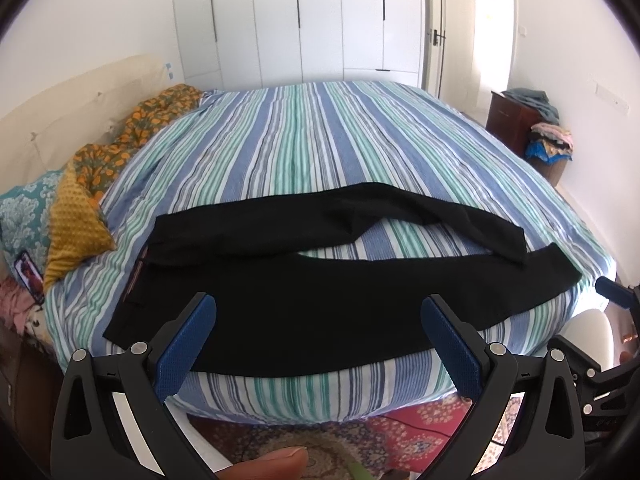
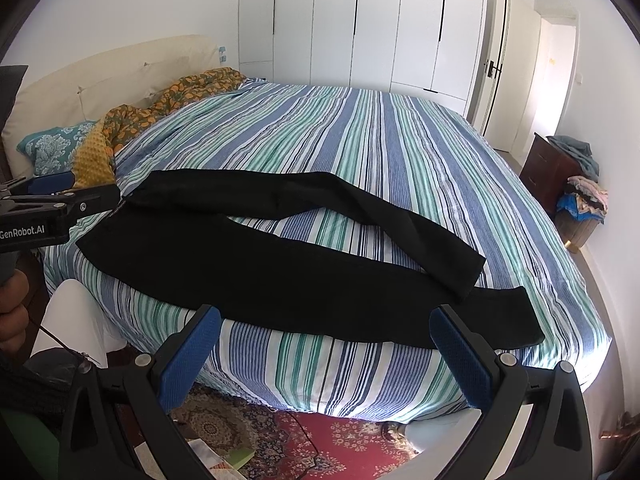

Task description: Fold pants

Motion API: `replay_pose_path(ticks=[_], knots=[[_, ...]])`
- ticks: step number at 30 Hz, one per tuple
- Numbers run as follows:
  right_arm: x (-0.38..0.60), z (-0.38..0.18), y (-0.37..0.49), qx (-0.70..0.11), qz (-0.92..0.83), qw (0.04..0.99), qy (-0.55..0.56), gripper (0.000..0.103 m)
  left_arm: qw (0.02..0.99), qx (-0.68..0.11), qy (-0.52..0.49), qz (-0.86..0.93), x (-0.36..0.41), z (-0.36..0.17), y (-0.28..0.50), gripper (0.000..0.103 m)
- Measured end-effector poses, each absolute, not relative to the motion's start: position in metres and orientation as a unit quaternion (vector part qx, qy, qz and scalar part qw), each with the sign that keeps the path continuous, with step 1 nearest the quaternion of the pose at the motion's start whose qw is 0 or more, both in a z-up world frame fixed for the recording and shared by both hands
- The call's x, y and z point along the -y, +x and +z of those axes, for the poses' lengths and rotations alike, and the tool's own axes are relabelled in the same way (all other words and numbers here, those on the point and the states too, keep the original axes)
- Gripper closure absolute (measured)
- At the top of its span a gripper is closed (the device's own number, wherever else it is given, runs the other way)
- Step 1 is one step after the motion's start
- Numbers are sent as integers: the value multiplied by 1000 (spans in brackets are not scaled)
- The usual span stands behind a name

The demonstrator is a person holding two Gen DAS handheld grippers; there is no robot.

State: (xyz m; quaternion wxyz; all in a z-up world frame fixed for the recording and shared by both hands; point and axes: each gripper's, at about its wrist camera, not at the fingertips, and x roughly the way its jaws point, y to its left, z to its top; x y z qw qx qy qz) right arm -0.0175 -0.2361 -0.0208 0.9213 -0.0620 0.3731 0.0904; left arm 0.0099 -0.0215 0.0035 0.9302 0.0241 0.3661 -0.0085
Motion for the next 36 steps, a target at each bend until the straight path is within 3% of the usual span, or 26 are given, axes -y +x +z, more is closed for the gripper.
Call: replay_pose_path(ticks=[36], knots=[[238,-9,-16,-346,79,933,-68,0,924,-380,28,-20,19,-5,9,0]])
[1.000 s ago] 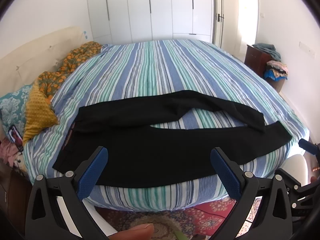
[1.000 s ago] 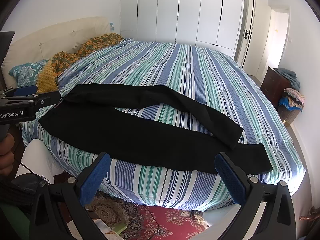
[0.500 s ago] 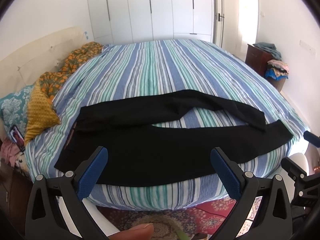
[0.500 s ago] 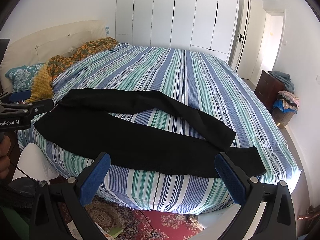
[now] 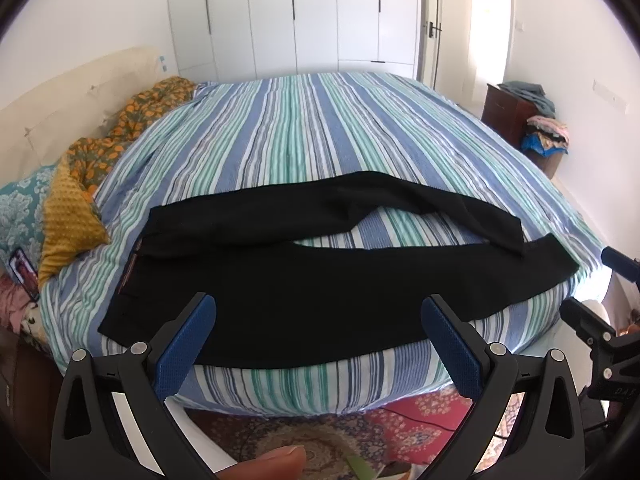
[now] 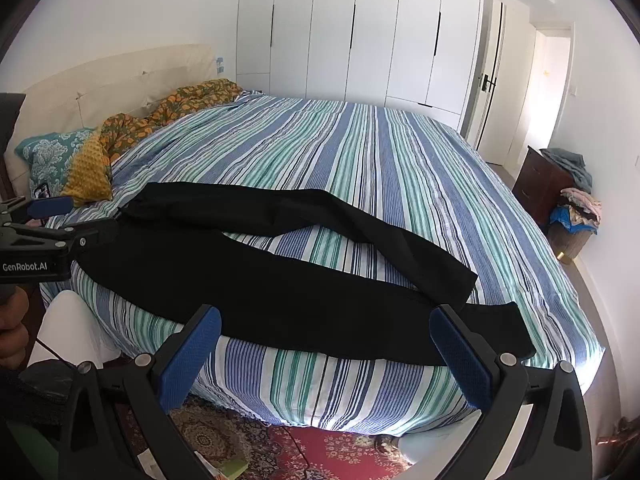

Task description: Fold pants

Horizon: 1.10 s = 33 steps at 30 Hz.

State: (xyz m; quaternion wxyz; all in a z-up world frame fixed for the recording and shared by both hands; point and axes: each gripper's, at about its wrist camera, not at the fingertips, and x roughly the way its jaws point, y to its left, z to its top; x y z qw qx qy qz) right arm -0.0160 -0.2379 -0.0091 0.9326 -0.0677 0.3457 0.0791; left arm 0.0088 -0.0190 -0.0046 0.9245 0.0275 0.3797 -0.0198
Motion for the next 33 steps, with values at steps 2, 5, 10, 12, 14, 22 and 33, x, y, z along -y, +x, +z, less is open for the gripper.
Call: replay_pose_path(ticks=[2,5,10,12,14,22,33], knots=[[242,-8,-13,-343,79,934,-62,0,928,-371,39,-15,20,-2,12,0],[247,-5,-10,-336,87,936,-54,0,934,-355,40,-9,20,4,19,0],[254,2,3,-328,110,938,-20,0,938,-343,45,-28,35,7,31,0],[249,3,8,-322,120,939,-22,0,937,-344,56,-34,45,5,32,0],[246,1,15,-316,132,939,-32,0,934,-351,56,-41,48,2,34,0],[313,-99,121,-419,53,893,-158,38,916,-399,36,-11,29,-22,45,0],[323,-192,266,-494,74,849,-173,98,893,-448,34,16,26,-45,67,0]])
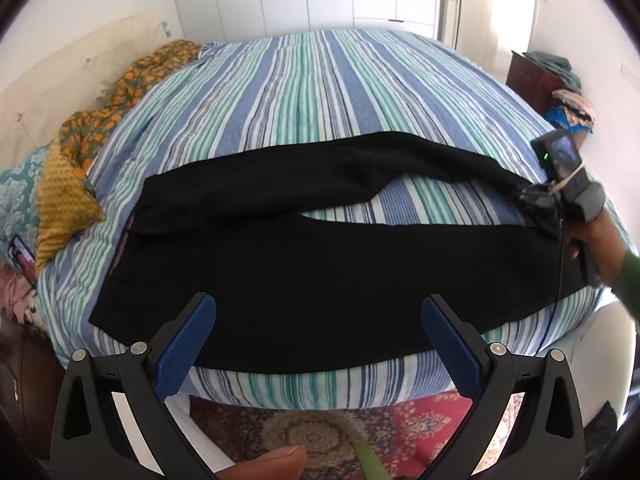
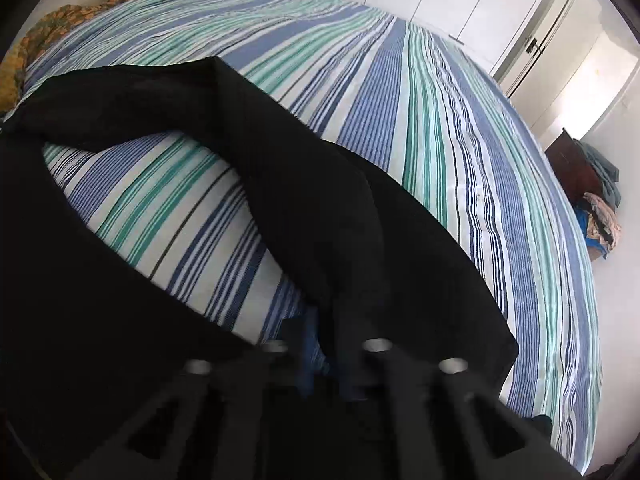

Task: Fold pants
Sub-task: 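Grasp the black pants' leg hem with the right gripper and lift it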

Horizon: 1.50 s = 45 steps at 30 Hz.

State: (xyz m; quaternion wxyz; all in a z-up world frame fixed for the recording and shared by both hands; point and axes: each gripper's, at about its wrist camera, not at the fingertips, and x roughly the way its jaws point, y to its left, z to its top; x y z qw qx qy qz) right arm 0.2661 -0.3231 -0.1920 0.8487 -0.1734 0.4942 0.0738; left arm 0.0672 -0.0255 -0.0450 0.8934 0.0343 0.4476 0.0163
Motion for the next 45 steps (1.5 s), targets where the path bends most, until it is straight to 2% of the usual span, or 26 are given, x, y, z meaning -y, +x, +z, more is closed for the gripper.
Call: replay_pose_path(ticks=[5,6,7,8,9,11,14,17,19,23,24,25,26,28,30,32,33,34,36,37,41,42,45], knots=[[391,-96,343,-473,45,873,-109,97,883,-468,33,2,32,-58,84,0],[406,-82,367,-474,39,875,-94,82,879,-475,33,-4,37,-60,88,0],[419,-75,391,-483,31,871,-83,46,878,-477,35,-11,42,-61,90,0],[433,-73,413,-494,15,866,-76,29,880,-474,38,-16,46,-59,91,0],[447,-74,427,-497,-8,865,-76,20,883,-467,43,-18,50,-56,90,0],[478,-78,438,-490,-52,868,-57,21,890,-452,55,-16,54,-53,88,0],[534,-99,420,-486,-74,868,74,26,884,-463,57,-15,54,-63,93,0],[575,-146,388,-498,-73,836,220,32,865,-499,41,-23,52,-78,102,0],[587,-181,370,-510,-66,808,289,39,861,-506,41,-23,55,-82,104,0],[593,-224,358,-480,-49,783,392,40,861,-506,49,-17,59,-84,105,0],[593,-227,358,-471,-43,781,409,47,859,-509,49,-14,59,-85,106,0],[592,-229,362,-470,-39,777,417,74,857,-512,50,-12,59,-87,106,0],[588,-225,364,-480,-47,780,399,91,856,-515,49,-10,57,-88,107,0],[576,-200,372,-488,-51,812,317,93,855,-516,47,-9,54,-91,106,0],[560,-178,375,-498,-67,845,182,92,851,-522,50,-8,52,-99,110,0],[549,-185,376,-531,-85,838,91,71,851,-523,53,-17,48,-105,118,0],[548,-190,376,-543,-104,831,69,53,853,-518,61,-16,43,-107,127,0],[548,-190,372,-539,-127,831,56,49,857,-510,68,-8,37,-107,138,0],[541,-170,356,-497,-135,855,67,48,867,-493,69,14,18,-109,171,0],[531,-160,349,-481,-128,864,68,43,871,-486,67,27,8,-110,190,0],[436,-132,334,-454,6,888,77,34,878,-468,57,78,-32,-135,278,0],[408,-130,331,-456,48,885,86,29,873,-475,55,94,-41,-149,299,0],[321,-130,317,-470,142,864,108,28,834,-530,78,130,-62,-197,338,1]])
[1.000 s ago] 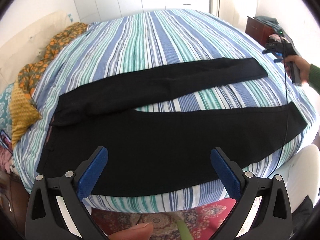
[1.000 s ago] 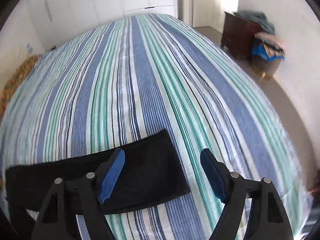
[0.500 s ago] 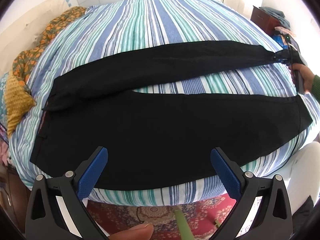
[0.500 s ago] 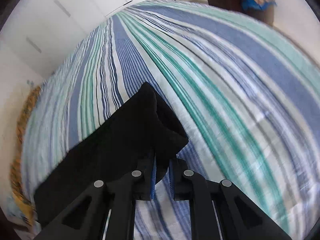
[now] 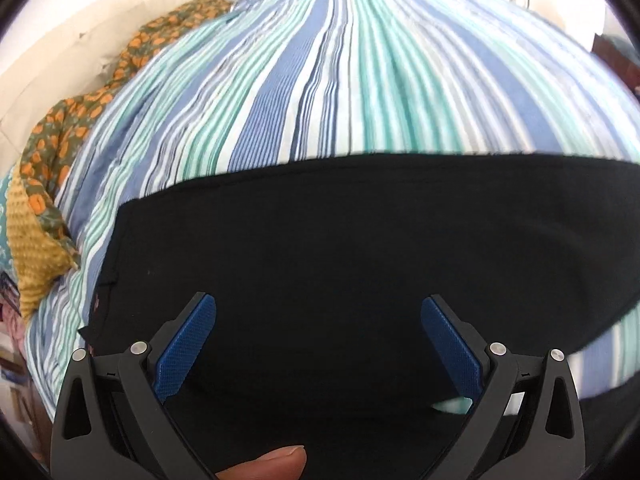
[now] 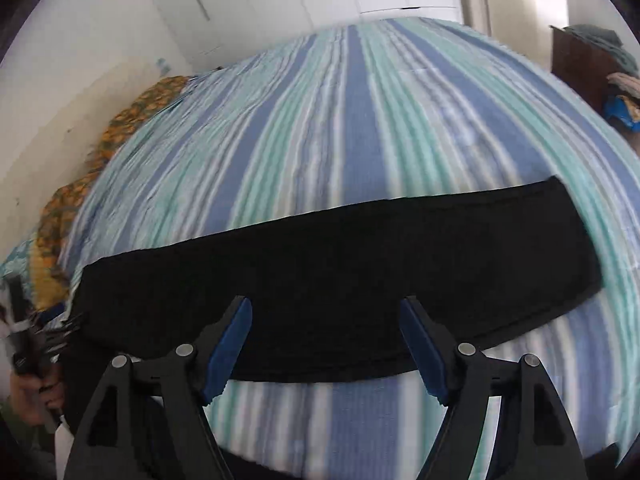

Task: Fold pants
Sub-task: 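Grasp the black pants' leg hem with the right gripper and lift it, then lay the held leg over the other leg and open the right gripper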

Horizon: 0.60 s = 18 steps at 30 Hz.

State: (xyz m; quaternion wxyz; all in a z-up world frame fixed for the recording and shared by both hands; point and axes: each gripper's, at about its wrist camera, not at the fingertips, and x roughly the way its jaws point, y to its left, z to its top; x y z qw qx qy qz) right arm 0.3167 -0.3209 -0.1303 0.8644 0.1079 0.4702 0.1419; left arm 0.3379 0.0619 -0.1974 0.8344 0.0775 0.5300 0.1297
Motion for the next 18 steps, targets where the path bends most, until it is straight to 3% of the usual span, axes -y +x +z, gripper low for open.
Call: replay_pose_path(ticks=[2,5,9,14,18], knots=[[277,-129,295,-478,182,850,125,28,825,-541,99,129,-66,-207,334,1],[238,-122,241,-480,239,832,139,27,852,-508,84,97,-55,-180,293,1],[231,-140,162,-504,257,816,118,23,867,-491,69,43,-29,-162,228,1],[311,-176,106,-561,133,807,127,23,844,-531,76,-1,1,-178,173,1],[403,-164,74,-538,-26,822,182,23,831,-552,58,-26,21,-178,142,1]])
